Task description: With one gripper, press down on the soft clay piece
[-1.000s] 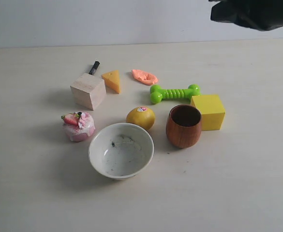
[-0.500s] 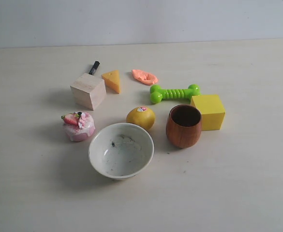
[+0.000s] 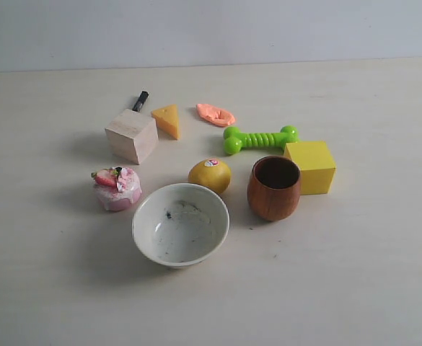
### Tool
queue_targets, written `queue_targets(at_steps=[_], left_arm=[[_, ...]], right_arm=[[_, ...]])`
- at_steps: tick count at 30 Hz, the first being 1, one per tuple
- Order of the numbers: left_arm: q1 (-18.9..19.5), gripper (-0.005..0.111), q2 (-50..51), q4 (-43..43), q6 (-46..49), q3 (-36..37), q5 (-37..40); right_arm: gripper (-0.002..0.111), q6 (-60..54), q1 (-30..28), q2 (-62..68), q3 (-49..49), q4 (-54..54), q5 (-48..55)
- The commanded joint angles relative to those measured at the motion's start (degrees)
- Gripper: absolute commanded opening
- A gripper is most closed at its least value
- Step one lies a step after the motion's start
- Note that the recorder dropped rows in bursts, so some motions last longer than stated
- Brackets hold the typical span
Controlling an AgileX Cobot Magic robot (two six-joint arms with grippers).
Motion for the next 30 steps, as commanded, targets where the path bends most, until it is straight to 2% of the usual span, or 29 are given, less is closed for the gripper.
queue_targets(at_steps=[1, 10, 19, 26, 30], left_arm=[[0.1, 0.000, -0.3, -0.3, -0.1, 0.0, -0.4], [0.1, 0.000, -0.3, -0.3, -0.1, 0.0, -0.4], [0.1, 0.000, -0.3, -0.3, -0.1, 0.0, -0.4], [0.1, 0.000, -0.3, -0.3, -0.1, 0.0, -0.4], [0.1, 0.000, -0.3, -0.3, -0.1, 0.0, -0.4]], right_arm=[[0.000, -1.1, -5.5, -8.1, 6.7, -2.8, -0.5], [0.000, 0.5, -6.7, -22.7, 20.2, -6.3, -1.1], [0.000, 0.1, -6.2, -26.3, 24.0, -4.0, -0.3], [0.000, 0.8, -6.2, -32.8, 31.6, -4.5, -0.7], [0.000, 12.3, -6.2, -35.1, 33.2, -14.3, -0.7]])
